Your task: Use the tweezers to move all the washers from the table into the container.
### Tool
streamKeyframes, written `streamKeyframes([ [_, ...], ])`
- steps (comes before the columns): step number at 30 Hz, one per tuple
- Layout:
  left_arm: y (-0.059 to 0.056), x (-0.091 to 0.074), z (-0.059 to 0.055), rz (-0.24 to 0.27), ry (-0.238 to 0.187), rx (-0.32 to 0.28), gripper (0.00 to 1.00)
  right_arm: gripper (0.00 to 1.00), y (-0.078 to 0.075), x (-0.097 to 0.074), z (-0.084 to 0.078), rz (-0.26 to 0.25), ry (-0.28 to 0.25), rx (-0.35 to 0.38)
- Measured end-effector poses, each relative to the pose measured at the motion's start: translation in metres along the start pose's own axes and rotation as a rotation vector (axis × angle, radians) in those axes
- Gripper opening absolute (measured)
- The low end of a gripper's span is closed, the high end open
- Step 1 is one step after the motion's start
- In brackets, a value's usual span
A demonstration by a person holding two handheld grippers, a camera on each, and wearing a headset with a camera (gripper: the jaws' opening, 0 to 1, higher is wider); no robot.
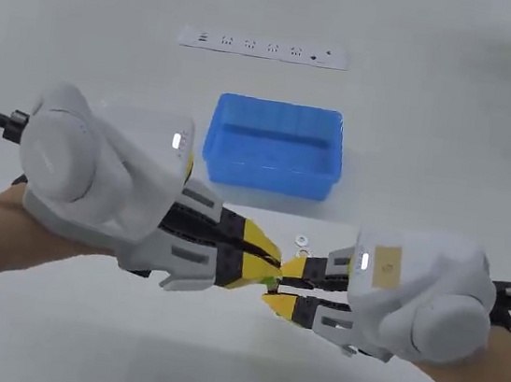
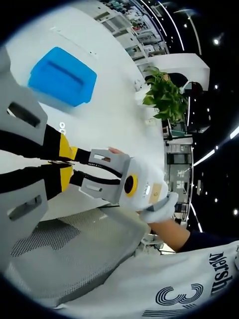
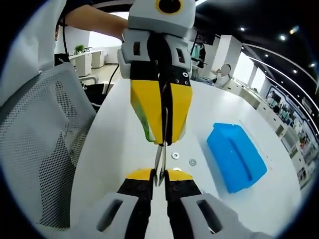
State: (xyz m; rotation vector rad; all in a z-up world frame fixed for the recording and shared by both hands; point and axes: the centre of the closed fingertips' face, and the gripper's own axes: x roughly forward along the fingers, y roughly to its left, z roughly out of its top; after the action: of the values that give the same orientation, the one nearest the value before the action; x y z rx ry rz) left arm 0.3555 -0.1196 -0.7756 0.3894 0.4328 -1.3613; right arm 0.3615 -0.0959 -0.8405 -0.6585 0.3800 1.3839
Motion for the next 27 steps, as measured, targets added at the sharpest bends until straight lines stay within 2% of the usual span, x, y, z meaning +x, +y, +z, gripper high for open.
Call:
streamKeyframes([
  [3,0.007,0.004,0.001,0.005,-0.003,0.004,0.06,0.1,-0.007,-0.001,-0.004,-0.024,0.007,0.008],
  [13,0.017,0.008,0.006,0.016,-0.006,0.03,0.06,0.12,-0.02,-0.005,-0.007,-0.068,-0.003,0.033],
  [23,0.02,0.009,0.003,0.016,0.01,0.042,0.06,0.12,-0.023,0.0,-0.009,-0.072,-0.01,0.062],
  [27,0.022,0.011,0.0,0.013,0.012,0.027,0.06,0.12,-0.024,0.002,-0.012,-0.067,-0.006,0.069],
])
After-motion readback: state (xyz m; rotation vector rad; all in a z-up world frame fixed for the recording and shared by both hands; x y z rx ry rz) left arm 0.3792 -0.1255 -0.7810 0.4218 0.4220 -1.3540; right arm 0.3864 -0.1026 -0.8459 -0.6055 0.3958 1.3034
